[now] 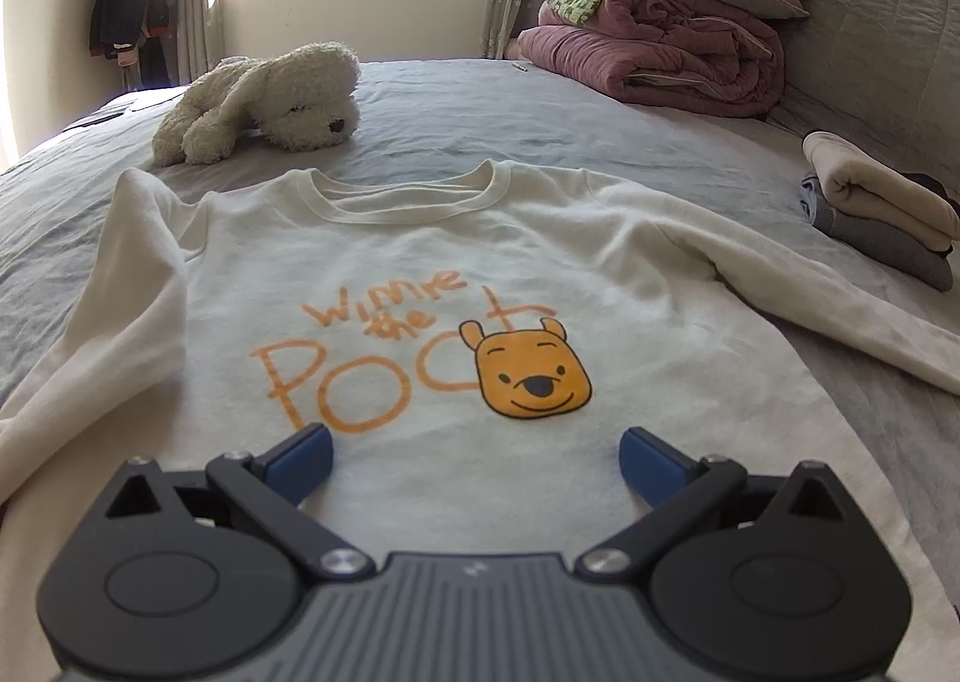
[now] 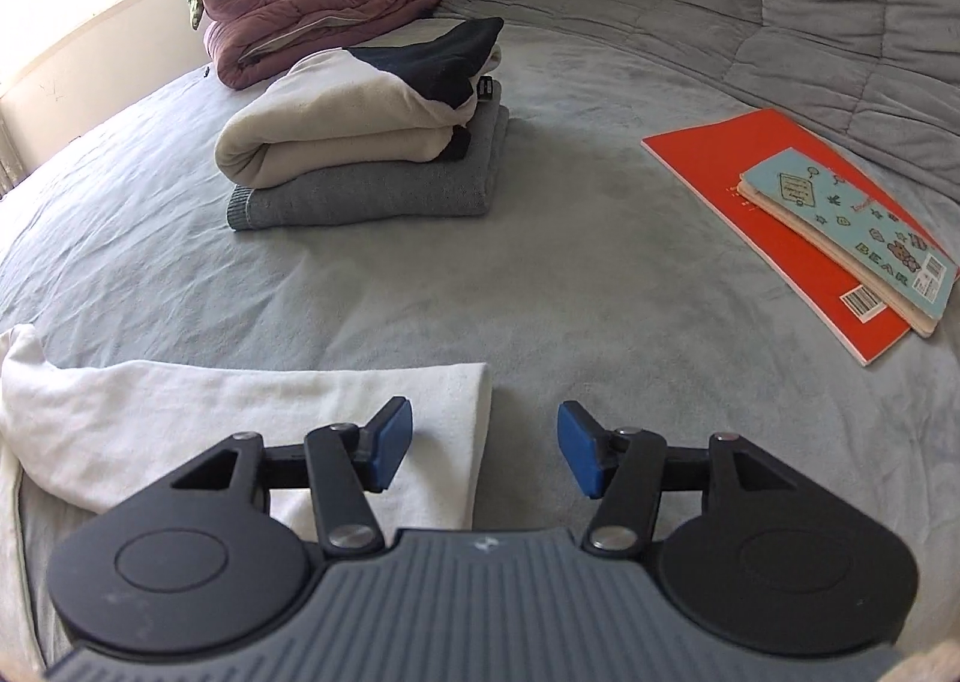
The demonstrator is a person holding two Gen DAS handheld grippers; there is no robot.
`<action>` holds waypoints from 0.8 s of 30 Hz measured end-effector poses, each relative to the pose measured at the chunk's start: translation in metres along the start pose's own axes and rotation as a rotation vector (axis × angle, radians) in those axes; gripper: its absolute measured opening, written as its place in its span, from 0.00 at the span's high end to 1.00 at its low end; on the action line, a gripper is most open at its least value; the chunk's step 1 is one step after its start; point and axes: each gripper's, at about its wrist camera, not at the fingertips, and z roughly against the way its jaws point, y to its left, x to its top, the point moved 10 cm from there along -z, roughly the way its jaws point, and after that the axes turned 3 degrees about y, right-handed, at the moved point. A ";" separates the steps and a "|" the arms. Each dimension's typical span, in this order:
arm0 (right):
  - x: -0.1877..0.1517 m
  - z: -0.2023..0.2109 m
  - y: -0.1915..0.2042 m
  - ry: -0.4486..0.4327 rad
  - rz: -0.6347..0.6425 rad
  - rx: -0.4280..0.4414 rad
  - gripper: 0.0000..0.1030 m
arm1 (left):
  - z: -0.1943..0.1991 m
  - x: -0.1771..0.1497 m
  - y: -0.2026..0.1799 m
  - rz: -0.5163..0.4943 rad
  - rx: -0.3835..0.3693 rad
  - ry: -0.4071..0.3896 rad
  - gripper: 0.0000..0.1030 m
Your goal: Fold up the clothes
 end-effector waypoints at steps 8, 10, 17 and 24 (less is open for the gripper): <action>0.012 -0.017 0.022 -0.048 0.139 -0.073 0.85 | 0.000 0.002 -0.002 -0.003 -0.027 0.005 0.01; 0.021 -0.014 0.026 -0.080 0.173 -0.094 0.85 | 0.001 0.006 -0.003 -0.031 -0.091 0.012 0.01; 0.055 0.000 0.026 -0.264 0.160 -0.120 0.86 | -0.025 0.065 0.001 -0.172 -0.120 0.005 0.01; 0.059 -0.011 0.015 -0.199 0.017 -0.035 0.86 | -0.091 0.147 -0.004 -0.286 -0.083 -0.042 0.01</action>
